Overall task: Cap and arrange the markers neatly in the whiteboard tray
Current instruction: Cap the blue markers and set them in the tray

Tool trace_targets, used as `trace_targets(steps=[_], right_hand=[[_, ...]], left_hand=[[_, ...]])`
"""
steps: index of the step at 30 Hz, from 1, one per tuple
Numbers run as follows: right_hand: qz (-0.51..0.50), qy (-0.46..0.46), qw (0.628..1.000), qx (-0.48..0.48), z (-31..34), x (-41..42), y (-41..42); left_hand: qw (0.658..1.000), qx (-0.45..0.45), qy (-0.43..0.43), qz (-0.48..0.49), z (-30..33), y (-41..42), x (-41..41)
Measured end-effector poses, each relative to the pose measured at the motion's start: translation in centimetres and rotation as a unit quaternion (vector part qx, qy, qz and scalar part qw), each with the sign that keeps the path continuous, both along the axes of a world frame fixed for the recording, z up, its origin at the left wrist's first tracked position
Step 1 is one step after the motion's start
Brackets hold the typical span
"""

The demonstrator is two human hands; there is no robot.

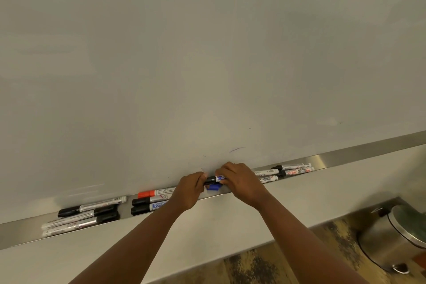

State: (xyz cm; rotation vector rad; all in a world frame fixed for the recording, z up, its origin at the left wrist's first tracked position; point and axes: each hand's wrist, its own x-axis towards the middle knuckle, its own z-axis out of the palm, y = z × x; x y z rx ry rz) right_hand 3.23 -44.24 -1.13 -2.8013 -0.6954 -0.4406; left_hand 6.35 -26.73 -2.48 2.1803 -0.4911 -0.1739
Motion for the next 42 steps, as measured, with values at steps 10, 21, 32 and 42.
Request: trace_targets(steps=[10, 21, 32, 42], right_hand=[[-0.039, 0.179, 0.941, 0.286, 0.9, 0.1, 0.6], [-0.073, 0.273, 0.911, 0.300, 2.2, 0.4, 0.2], [-0.062, 0.144, 0.982, 0.106, 1.3, -0.8, 0.1], [-0.030, 0.222, 0.952, 0.208, 1.8, -0.5, 0.2]], left_hand=[[0.992, 0.093, -0.074, -0.049, 1.1, 0.2, 0.5], [0.992, 0.037, -0.085, -0.081, 0.3, 0.3, 0.0], [0.999, 0.017, -0.021, -0.029, 0.5, 0.9, 0.7], [0.995, 0.019, -0.082, -0.058, 1.1, 0.8, 0.6]])
